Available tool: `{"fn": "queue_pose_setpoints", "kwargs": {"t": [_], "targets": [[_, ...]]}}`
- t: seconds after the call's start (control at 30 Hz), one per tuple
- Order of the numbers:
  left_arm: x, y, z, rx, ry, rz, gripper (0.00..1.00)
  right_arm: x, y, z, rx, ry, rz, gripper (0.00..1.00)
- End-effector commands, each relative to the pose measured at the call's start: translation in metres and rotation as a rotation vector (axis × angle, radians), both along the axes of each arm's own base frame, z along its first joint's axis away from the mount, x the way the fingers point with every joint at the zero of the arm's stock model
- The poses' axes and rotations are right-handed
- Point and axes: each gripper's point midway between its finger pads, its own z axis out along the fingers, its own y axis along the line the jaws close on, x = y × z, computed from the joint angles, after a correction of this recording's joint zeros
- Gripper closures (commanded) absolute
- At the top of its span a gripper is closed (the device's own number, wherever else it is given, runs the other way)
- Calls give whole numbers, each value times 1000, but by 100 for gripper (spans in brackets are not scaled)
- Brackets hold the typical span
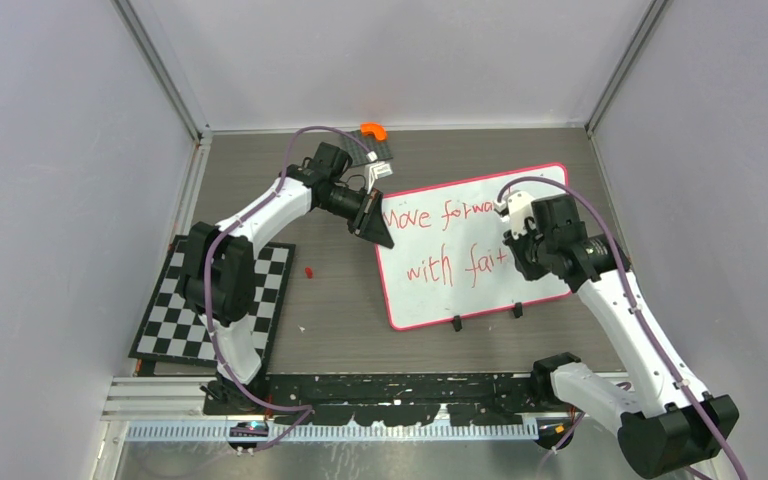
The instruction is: Write a sentence on the whiteboard
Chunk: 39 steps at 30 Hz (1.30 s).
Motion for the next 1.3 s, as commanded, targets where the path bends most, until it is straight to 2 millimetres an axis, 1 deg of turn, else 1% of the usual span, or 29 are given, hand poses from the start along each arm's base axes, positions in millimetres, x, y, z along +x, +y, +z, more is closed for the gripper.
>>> {"fn": "queue_pose_setpoints", "kwargs": {"t": [0.0,0.13,0.4,0.53,0.73,0.87,0.97,1.27], "targets": [[12,10,-33,156,-10,61,100,5,3,26,25,-68,15,100],[12,10,-33,154,-11,62,100,14,-8,33,-26,-101,-21,100],[12,10,-33,156,-10,62,100,33,-5,46,-12,-158,-41,100],[14,10,-33,156,-11,62,100,38,-3,46,-11,-157,-38,100],[14,10,-34,158,-8,62,100,42,-4,41,-25,-160,-39,100],[14,10,-34,158,-9,62,100,40,-4,32,-27,-133,-36,100],[14,10,-34,159,-9,61,100,35,-4,25,-23,-119,-38,100],[14,10,-34,157,-9,61,100,9,-6,1,-6,-55,-44,100]]}}
